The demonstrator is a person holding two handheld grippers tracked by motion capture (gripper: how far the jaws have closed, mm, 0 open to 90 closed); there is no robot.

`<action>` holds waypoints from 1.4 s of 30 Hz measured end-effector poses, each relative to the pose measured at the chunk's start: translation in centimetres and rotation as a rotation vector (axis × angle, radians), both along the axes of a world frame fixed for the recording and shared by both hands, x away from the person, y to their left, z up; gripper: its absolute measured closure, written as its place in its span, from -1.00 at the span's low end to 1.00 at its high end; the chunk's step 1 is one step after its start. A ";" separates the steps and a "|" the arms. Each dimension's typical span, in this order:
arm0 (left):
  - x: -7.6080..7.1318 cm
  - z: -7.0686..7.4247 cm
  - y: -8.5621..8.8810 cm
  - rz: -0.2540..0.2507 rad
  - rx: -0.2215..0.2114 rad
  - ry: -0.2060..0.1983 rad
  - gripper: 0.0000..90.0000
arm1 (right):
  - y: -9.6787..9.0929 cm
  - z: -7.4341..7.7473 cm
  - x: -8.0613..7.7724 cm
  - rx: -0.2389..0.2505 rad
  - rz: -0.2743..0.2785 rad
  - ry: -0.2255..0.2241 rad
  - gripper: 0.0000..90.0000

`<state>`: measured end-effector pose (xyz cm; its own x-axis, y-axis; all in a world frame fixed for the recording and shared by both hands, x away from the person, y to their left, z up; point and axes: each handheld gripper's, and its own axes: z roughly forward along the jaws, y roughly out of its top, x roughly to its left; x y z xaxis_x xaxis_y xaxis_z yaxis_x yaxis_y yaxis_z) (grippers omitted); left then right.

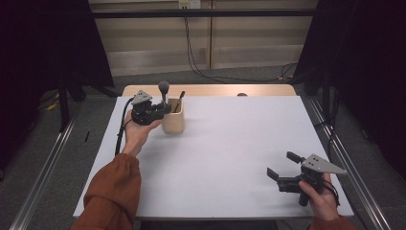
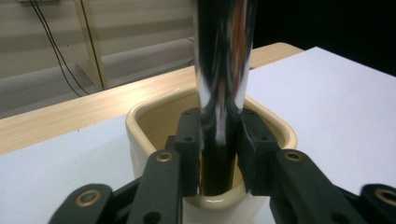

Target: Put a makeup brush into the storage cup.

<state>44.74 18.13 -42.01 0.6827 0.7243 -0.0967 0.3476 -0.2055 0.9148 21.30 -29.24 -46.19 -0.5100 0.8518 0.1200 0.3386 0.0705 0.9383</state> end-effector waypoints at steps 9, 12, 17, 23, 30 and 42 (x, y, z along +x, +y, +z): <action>-0.2 -0.1 -0.3 -0.009 -0.018 -0.008 0.42 | 0.0 0.0 0.0 0.004 0.004 -0.001 -1.00; -0.2 0.0 -0.3 -0.011 -0.012 -0.007 0.39 | -0.1 0.0 0.0 0.002 0.004 -0.001 -1.00; -0.5 0.1 -0.2 0.012 -0.028 -0.026 0.14 | -0.1 0.0 0.0 0.002 0.004 -0.002 -1.00; -0.6 0.3 -0.3 0.031 -0.042 -0.026 -0.15 | -0.2 -0.1 0.0 0.005 -0.004 -0.002 -1.00; -0.8 0.8 0.3 0.043 -0.047 -0.025 -0.54 | -0.5 -0.2 0.0 0.008 -0.022 -0.006 -1.00; -2.8 1.9 0.6 -0.002 -0.088 -0.041 -0.82 | -0.5 -0.1 0.1 0.013 -0.028 -0.012 -1.00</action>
<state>41.94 18.70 -40.12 0.6889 0.7128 -0.1318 0.3088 -0.1241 0.9430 21.36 -29.74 -46.33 -0.4878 0.8639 0.1254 0.3286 0.0487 0.9432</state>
